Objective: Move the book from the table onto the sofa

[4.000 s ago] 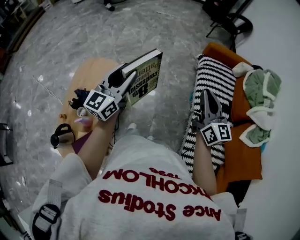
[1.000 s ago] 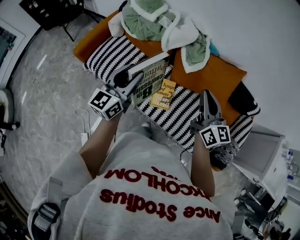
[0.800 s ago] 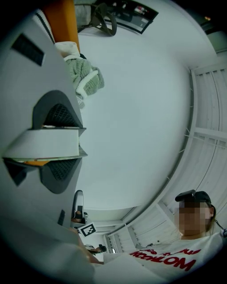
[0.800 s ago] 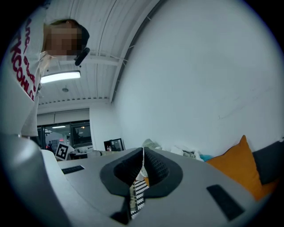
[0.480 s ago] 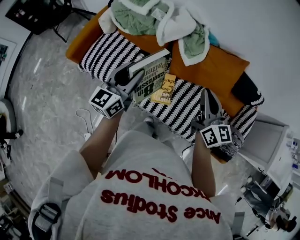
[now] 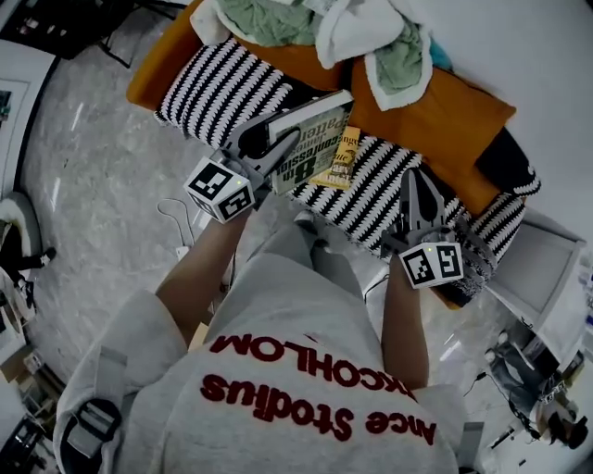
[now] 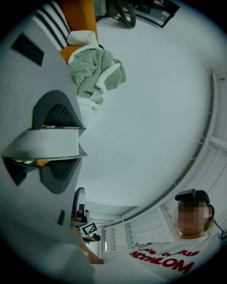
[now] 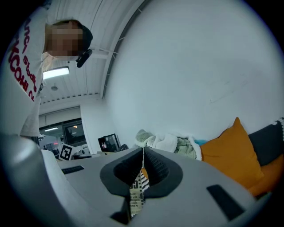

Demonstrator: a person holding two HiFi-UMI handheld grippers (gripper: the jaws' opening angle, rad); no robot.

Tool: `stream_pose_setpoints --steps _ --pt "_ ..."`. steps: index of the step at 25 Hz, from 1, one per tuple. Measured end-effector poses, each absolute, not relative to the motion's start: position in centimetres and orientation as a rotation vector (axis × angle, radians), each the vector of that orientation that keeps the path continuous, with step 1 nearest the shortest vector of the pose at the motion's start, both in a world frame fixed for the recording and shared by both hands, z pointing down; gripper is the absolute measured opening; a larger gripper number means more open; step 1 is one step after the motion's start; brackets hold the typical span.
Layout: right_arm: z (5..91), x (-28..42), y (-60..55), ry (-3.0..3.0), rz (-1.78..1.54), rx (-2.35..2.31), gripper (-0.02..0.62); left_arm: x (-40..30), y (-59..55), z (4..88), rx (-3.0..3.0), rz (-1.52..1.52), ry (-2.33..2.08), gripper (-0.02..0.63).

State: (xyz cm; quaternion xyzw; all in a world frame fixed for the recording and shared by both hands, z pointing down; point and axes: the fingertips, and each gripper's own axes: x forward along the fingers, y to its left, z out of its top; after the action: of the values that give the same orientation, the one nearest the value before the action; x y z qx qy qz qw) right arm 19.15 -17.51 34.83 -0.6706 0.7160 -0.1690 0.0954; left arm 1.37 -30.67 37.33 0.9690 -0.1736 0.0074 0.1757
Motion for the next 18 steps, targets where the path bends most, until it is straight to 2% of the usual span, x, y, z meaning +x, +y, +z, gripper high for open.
stream_pose_setpoints --steps 18 --pt "41.6 17.4 -21.0 2.175 -0.680 -1.947 0.028 2.4 -32.5 46.5 2.620 0.170 -0.364 0.178"
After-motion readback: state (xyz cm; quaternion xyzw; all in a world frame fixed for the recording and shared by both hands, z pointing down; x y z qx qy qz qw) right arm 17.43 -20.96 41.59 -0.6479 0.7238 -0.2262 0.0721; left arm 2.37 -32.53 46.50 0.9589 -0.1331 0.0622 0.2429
